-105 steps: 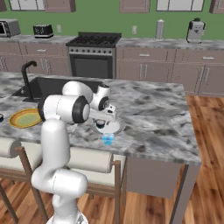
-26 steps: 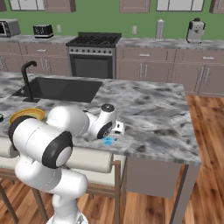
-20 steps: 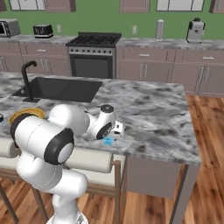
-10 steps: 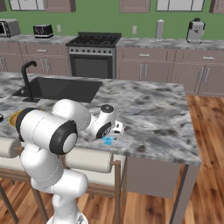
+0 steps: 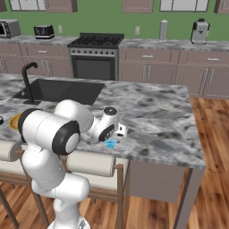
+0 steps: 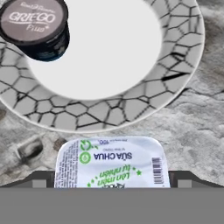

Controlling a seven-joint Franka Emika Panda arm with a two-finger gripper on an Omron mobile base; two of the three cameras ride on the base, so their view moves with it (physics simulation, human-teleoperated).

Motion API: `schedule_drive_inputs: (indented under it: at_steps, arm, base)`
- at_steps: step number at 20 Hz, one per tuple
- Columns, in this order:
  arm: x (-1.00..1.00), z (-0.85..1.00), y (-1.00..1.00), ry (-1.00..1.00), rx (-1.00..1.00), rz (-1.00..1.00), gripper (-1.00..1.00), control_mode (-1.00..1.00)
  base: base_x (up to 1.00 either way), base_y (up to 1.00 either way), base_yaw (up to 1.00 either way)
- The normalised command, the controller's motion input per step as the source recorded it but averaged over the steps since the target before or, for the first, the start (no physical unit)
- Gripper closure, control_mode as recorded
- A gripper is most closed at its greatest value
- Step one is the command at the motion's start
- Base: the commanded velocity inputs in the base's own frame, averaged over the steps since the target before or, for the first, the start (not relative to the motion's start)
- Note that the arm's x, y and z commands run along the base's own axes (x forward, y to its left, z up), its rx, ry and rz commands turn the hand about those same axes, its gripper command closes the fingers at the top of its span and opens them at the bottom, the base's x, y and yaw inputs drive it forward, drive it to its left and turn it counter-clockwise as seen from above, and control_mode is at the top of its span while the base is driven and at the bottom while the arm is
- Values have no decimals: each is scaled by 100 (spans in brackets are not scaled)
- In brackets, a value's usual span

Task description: Place two yogurt containers on each plate.

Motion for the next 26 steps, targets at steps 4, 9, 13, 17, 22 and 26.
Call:
schedule_drive_inputs:
  at_steps: [4, 9, 13, 17, 22, 26]
  arm:
    - [0, -5, -1, 0, 0, 0, -100, -100]
    - [0, -3, 0, 0, 0, 0, 100, -100]
    - [1, 2, 0, 0, 7, 0, 100, -100]
    - [17, 31, 2, -1, 20, 0, 100, -100]
    - [48, 61, 19, -3, 18, 0, 100, -100]
    - [56, 51, 12, 0, 7, 0, 100, -100]
  base:
    - [0, 0, 0]
    - [0, 0, 0]
    - [0, 0, 0]
    - [0, 0, 0]
    - [0, 0, 0]
    - [0, 0, 0]
